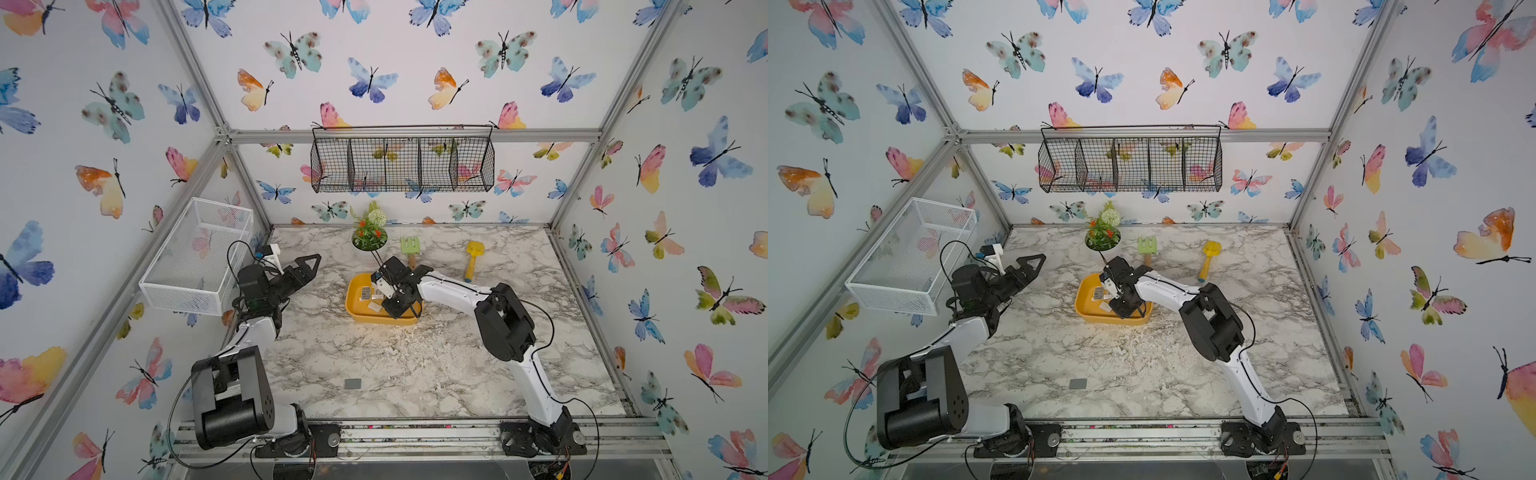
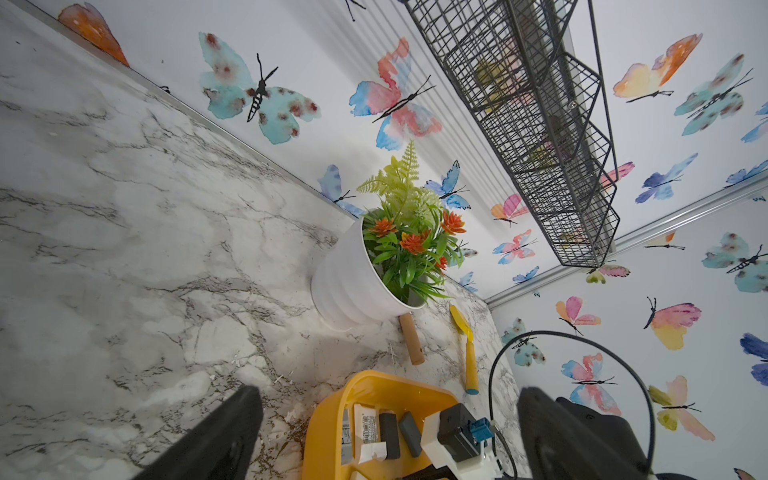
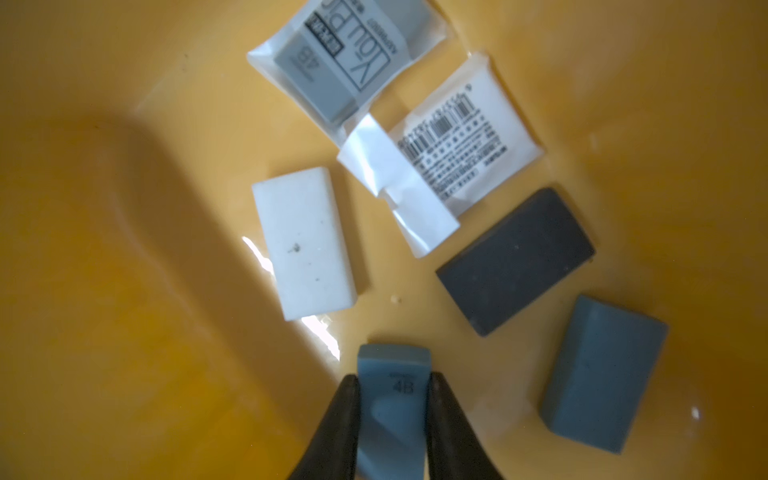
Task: Put the eraser in the storage box
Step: Place the eraser in the storage box, then pick up the eraser from the center of the board.
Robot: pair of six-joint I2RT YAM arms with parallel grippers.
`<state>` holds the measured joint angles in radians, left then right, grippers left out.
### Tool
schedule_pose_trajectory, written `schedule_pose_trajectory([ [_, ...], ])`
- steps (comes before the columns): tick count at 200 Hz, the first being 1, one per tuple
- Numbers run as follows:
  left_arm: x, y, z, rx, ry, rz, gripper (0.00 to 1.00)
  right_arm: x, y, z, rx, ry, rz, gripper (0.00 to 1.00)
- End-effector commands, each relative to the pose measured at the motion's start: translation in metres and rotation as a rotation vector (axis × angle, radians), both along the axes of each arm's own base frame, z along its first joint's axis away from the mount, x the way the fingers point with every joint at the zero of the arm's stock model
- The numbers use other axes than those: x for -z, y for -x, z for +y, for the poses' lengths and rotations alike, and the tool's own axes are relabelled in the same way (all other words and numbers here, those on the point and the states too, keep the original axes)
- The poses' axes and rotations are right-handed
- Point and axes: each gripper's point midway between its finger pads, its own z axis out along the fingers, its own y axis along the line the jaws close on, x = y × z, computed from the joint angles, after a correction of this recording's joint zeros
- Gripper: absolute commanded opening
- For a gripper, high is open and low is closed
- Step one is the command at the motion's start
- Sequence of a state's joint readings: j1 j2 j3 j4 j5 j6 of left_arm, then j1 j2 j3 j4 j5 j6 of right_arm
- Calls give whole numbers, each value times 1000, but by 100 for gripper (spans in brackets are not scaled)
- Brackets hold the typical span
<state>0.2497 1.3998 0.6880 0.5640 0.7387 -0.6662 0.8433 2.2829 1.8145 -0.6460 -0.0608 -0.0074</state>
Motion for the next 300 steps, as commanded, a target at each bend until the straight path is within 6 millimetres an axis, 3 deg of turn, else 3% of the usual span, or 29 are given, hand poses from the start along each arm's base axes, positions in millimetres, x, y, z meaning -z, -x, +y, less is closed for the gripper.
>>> schedule_pose_trajectory([
  [1,-11,-2,0,17,-3,-33,98,-9,0,0,4,-15,3,37],
  [41,-9,-3,-1,20,-2,-31,98,-24,-3,5,-1,-41,-12,54],
  [100,-11,-2,-1,20,-1,-32,98,-112,-13,13,-1,-175,-149,67],
  [123,-12,-2,-1,19,0,-35,98,-138,-3,13,-39,-218,-160,72],
  [146,-14,-3,0,16,0,-39,98,-144,23,8,-103,-224,-161,76],
  [189,-16,-5,4,0,0,-35,98,-145,123,27,-344,-252,-200,81],
  [214,-17,-5,6,-11,2,-33,98,-127,166,38,-437,-248,-134,83],
  [300,-16,-3,8,-17,0,-21,98,-47,212,74,-525,-148,-112,85],
])
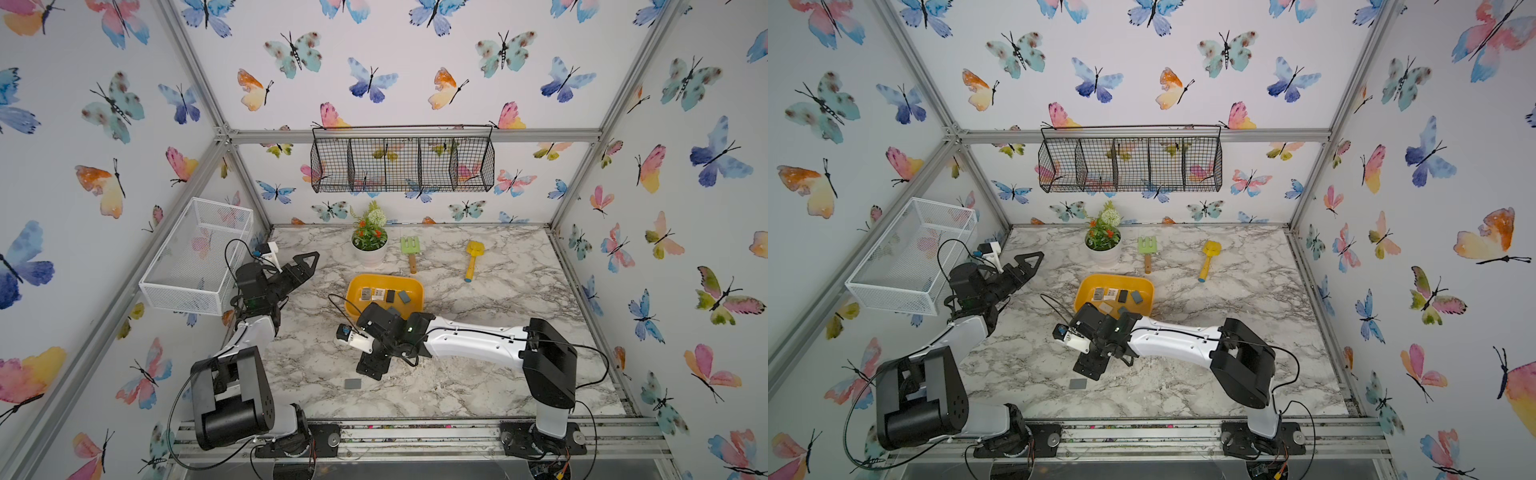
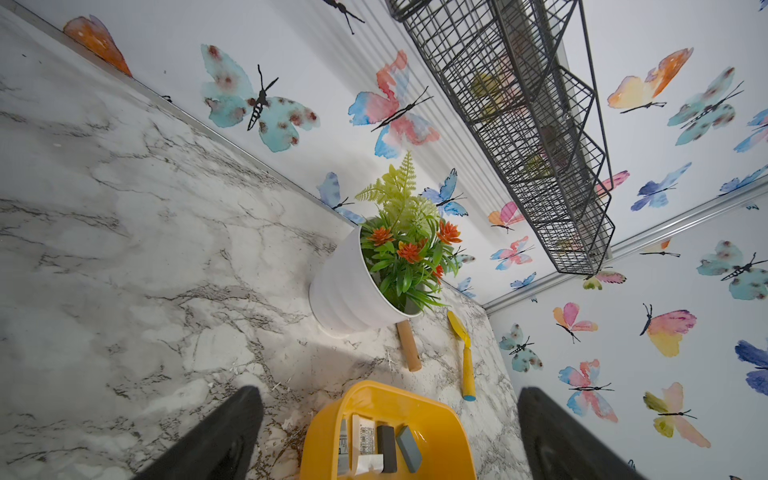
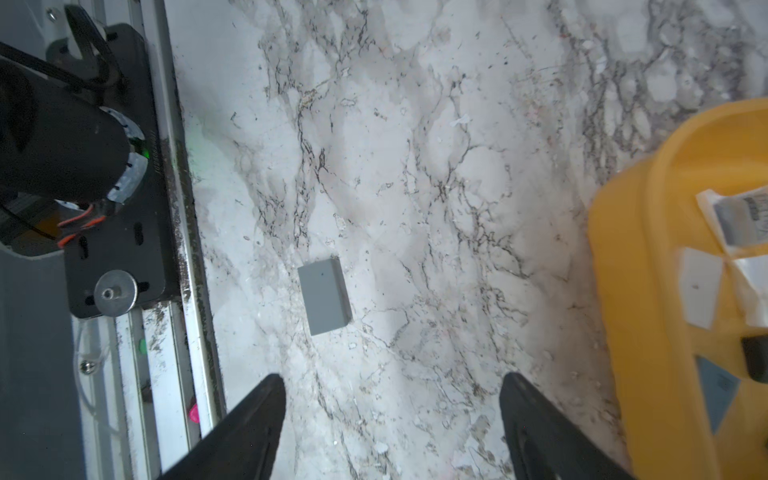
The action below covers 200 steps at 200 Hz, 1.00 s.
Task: Put the eraser in the storage box
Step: Pick up the eraser from the center of the board.
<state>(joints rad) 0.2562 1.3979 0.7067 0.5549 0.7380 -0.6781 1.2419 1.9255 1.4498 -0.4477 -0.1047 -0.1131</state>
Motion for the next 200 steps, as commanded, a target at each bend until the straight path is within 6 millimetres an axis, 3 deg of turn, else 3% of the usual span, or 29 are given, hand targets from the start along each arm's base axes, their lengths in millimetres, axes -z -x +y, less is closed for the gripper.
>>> schedule_pose_trajectory([
  [1,-9,-1,4,-8,-8,-17,98,21,10,7,-13,22,-9,85],
  [51,-12,3,8,-19,-9,-25,98,49,22,10,-51,69,8,85],
  [162,-15,6,13,-30,-9,-31,98,79,25,14,-87,135,-8,81],
  [200,-15,6,14,-33,-9,-31,98,86,29,18,-102,149,2,73],
])
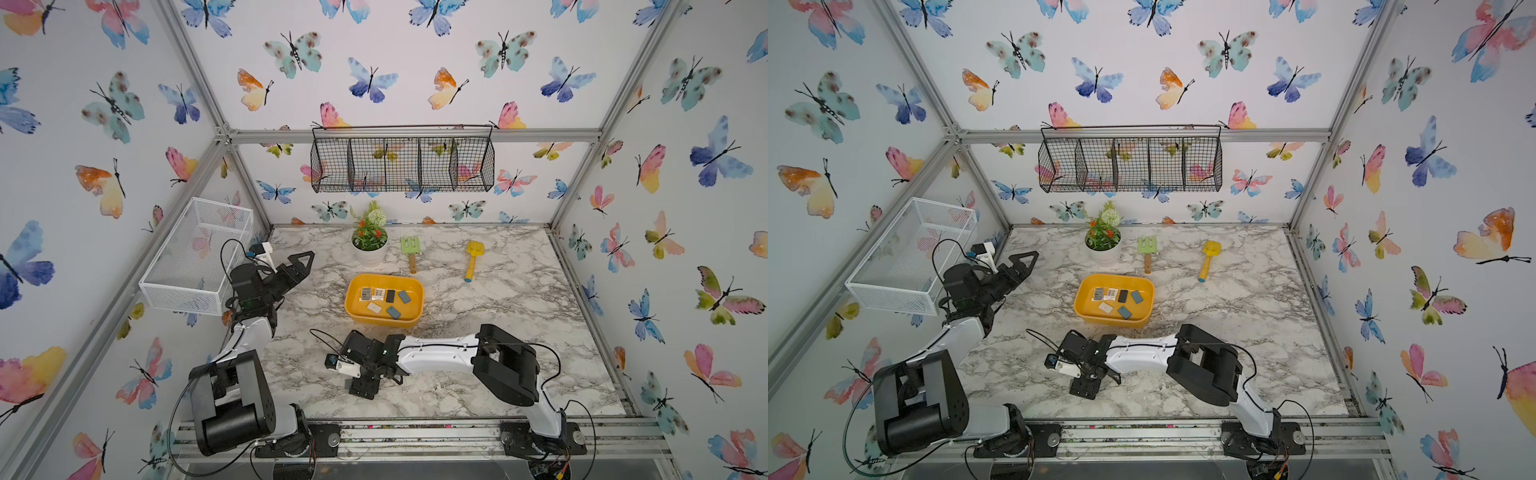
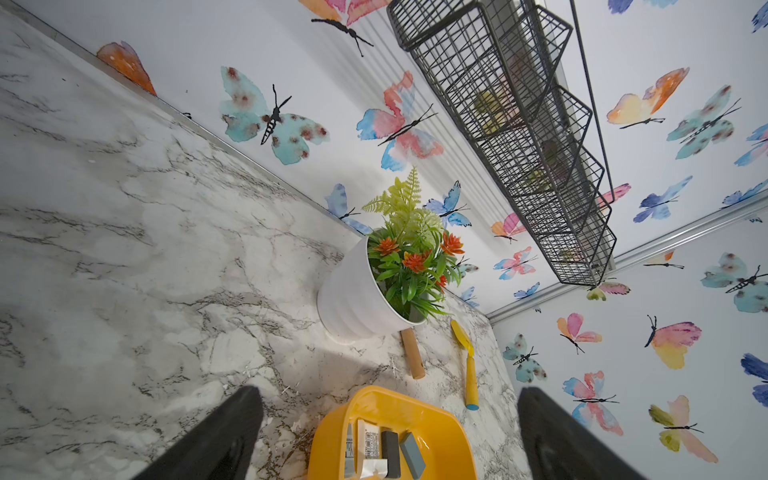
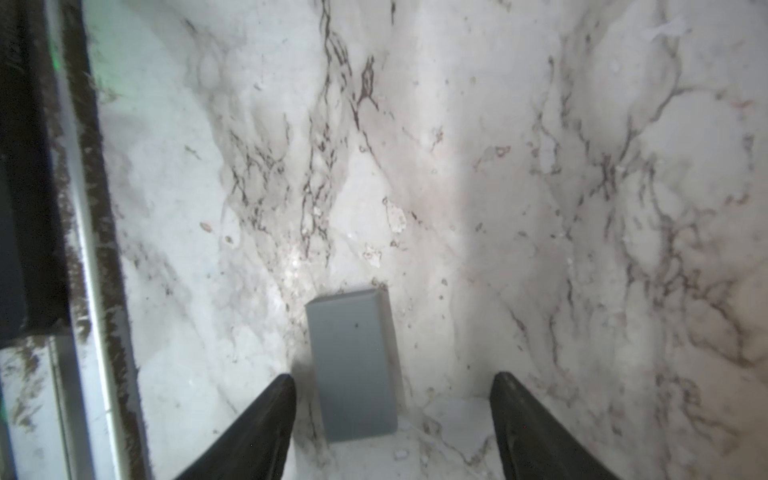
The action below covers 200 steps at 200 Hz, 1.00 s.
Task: Put the eraser in the storage box
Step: Pick up the eraser from the center of the board.
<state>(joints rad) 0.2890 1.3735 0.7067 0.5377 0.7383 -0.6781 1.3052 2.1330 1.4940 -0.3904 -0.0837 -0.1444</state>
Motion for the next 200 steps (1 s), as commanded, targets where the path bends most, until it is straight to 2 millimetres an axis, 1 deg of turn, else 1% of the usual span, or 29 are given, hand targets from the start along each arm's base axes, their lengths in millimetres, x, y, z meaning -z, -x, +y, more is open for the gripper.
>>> schedule_pose_trajectory([
  [1,-9,3,2,0,-8,-24,98,10,6,-2,-22,42,3,72],
  [20,-9,3,2,-2,-8,-24,98,12,7,-2,-28,55,5,65],
  [44,-8,3,3,-4,-8,-24,98,15,9,-6,-32,70,14,47],
  [64,-8,3,4,-6,-7,-25,98,16,9,-9,-29,83,9,38],
  [97,-7,2,5,-5,-3,-22,98,10,3,-10,6,73,-15,26],
  [115,-7,3,4,-4,-3,-21,98,4,-1,-9,24,66,-32,23],
  [133,-7,3,5,-5,-5,-22,98,-15,-8,-6,50,36,-55,23],
  [149,-7,3,4,-4,-3,-22,98,-43,-20,-3,86,-18,-72,22],
  [152,-7,3,4,-4,-3,-22,98,-52,-24,-2,97,-37,-75,22],
  [156,-7,3,5,-5,-3,-21,98,-58,-27,-3,106,-49,-76,22],
  [157,-7,3,5,-5,-3,-21,98,-63,-29,-2,112,-60,-77,22],
  [165,-7,3,5,-5,-3,-22,98,-76,-37,-3,133,-89,-77,22],
  [181,-6,3,5,-4,-1,-20,98,-107,-62,-9,198,-148,-79,22],
  [191,-6,3,4,-2,-1,-21,98,-121,-81,-16,249,-172,-84,22],
  [196,-6,4,3,2,-2,-27,98,-125,-84,-18,257,-177,-87,22],
  [198,-6,4,3,2,-2,-29,98,-128,-94,-22,280,-181,-90,22],
  [200,-6,4,3,2,-1,-29,98,-129,-99,-24,291,-179,-94,22],
])
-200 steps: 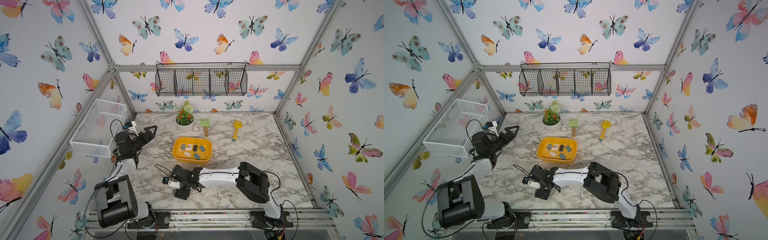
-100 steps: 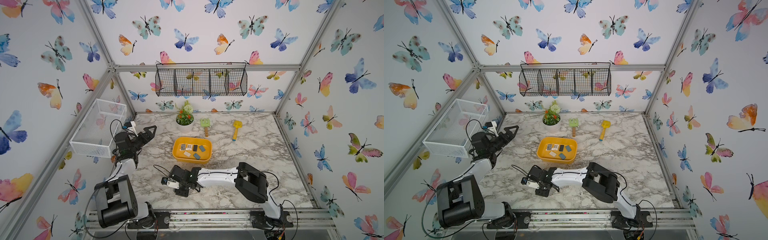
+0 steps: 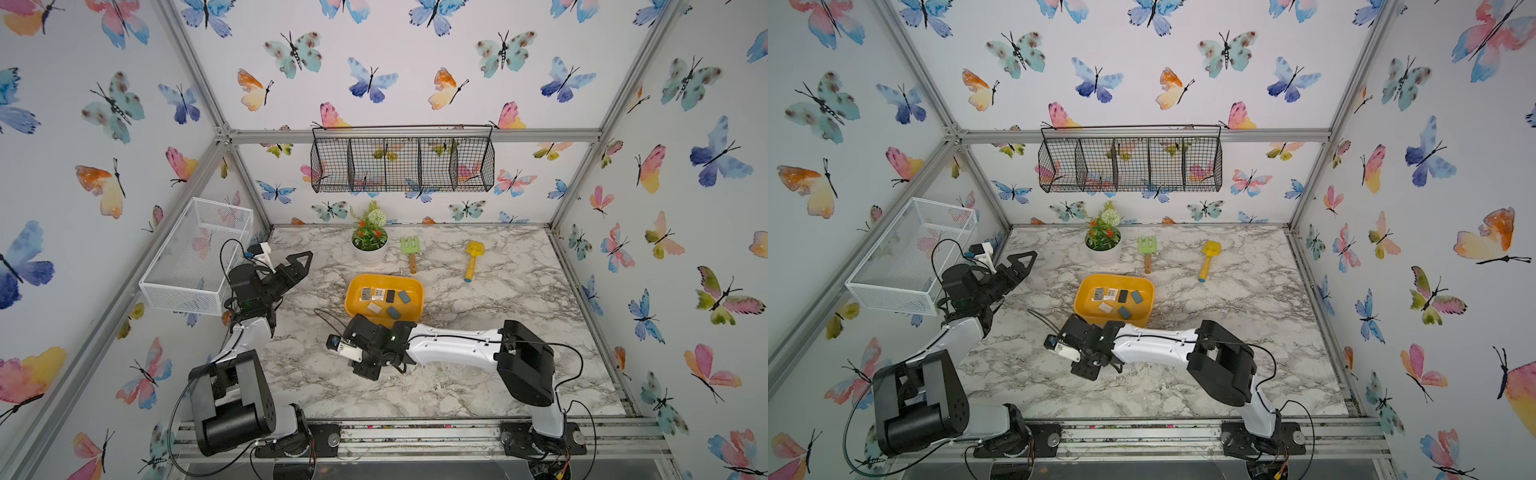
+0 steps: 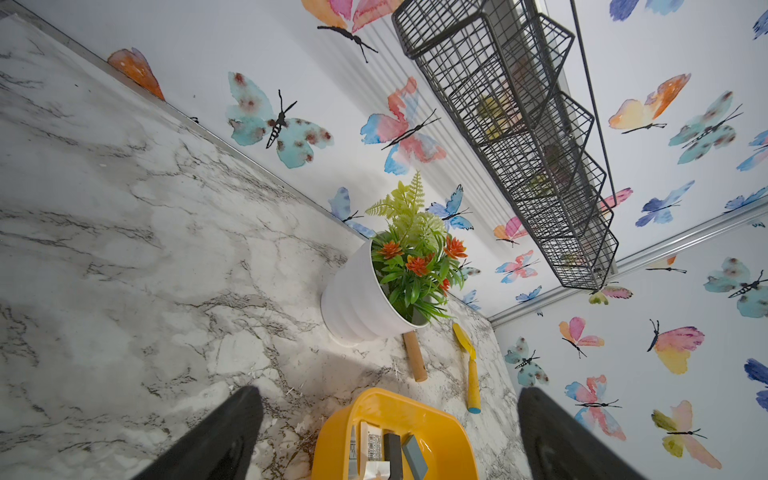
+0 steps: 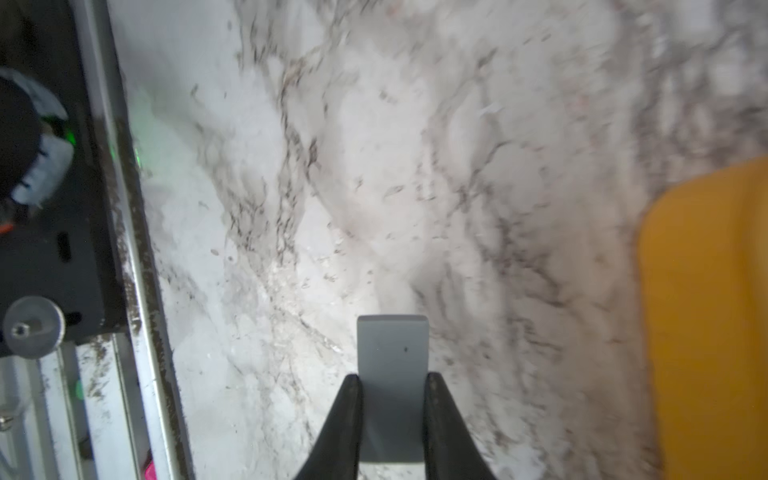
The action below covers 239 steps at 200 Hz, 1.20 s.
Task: Put the eraser in the storage box
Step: Pick up the eraser from the center of the board, then place the eraser in the storage box.
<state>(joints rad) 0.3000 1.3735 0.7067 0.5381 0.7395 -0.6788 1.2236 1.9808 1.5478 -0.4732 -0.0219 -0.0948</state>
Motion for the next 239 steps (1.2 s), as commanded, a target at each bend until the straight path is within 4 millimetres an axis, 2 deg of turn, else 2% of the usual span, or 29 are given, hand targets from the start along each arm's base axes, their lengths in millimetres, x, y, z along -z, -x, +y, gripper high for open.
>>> schedule_pose_trajectory([
  [1,-6,4,-1,12,-2,-30,98,-47,-49,-16,140,-75,-30,22],
  [24,-6,4,-2,14,1,-34,98,-48,-90,-34,234,-53,-48,21],
  [59,-1,3,-1,17,8,-20,98,-34,-141,-53,331,-42,-27,20],
  [80,2,0,-1,19,12,-11,98,-18,-164,-63,366,-19,-18,19],
  [102,5,-1,-1,22,15,-4,98,-1,-178,-75,392,18,-3,19],
  [125,9,-1,-1,22,16,5,98,9,-185,-92,425,45,12,19],
  [150,12,-3,-1,24,17,11,98,18,-183,-109,446,87,29,19],
  [202,21,-3,-2,35,22,30,98,44,-177,-122,452,176,80,19],
  [239,21,-2,-3,41,12,26,98,46,-174,-128,462,197,106,19],
])
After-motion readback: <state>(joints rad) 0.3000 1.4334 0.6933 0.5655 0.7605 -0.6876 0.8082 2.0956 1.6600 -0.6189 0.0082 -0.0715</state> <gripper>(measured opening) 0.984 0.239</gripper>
